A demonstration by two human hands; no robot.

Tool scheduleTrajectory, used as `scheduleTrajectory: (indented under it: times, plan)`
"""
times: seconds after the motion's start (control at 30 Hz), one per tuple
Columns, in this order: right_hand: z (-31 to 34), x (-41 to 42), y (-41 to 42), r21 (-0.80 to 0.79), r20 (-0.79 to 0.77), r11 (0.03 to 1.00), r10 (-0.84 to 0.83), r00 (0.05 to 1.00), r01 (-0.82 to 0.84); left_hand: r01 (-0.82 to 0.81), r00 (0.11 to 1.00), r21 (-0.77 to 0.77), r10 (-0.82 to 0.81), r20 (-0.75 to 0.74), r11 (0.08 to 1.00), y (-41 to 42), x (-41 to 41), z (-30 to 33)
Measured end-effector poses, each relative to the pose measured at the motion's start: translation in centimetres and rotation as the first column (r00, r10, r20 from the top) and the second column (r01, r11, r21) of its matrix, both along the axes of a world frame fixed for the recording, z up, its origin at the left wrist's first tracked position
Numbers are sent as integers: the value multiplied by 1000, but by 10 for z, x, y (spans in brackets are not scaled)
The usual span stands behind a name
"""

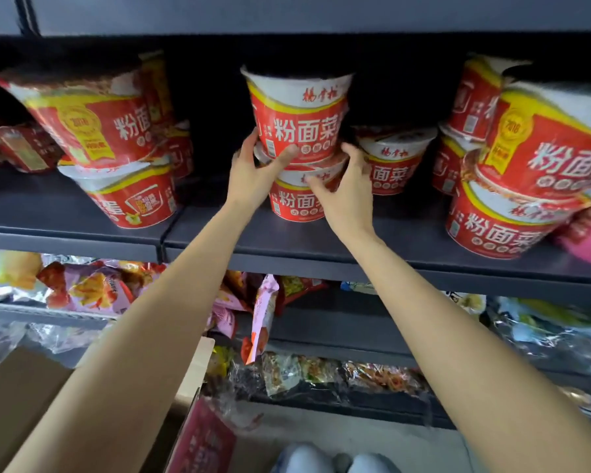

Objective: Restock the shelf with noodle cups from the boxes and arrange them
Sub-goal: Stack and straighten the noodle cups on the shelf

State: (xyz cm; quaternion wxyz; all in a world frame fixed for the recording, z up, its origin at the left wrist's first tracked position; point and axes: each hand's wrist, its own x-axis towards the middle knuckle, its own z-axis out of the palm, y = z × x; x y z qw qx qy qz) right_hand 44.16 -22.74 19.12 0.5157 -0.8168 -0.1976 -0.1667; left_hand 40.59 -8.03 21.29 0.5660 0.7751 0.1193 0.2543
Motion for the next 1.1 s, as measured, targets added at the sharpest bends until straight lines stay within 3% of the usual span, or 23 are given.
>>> scheduleTrajectory:
  times: [0.1,0.2,0.33,0.43,0.5,0.6,0.7,0.77,0.97,1.1]
  plan:
    - [-6,20,5,54,-36,998,21,999,-19,8,999,115,-4,-35,993,13,19,5]
    - [-13,36,11,23,-15,1000,1,1000,-1,-28,1000,112,26,16,993,15,35,12]
    - [-29,32,24,-50,278,971,-213,937,236,-178,982,209,159,104,962,-4,55,24]
    - [-37,34,35,-140,397,941,-232,888,308,-234,971,249,213,110,940,-15,69,29]
    - [-33,41,39,-145,368,944,-228,902,297,-214,973,223,188,131,951,-7,74,27]
    - [-28,52,36,-125,252,974,-152,956,188,-53,986,84,39,163,995,19,78,21]
    - [-29,58,31,-89,97,985,-139,986,148,93,988,97,-104,115,991,35,79,22]
    - [-28,59,33,-105,85,978,-169,982,178,134,988,114,-142,62,984,36,82,22]
    - [-20,63,47,-81,42,960,-264,964,267,41,998,92,-44,34,995,28,88,16]
    - [-17,68,58,-63,59,946,-314,947,318,8,1000,183,-11,13,983,26,90,13]
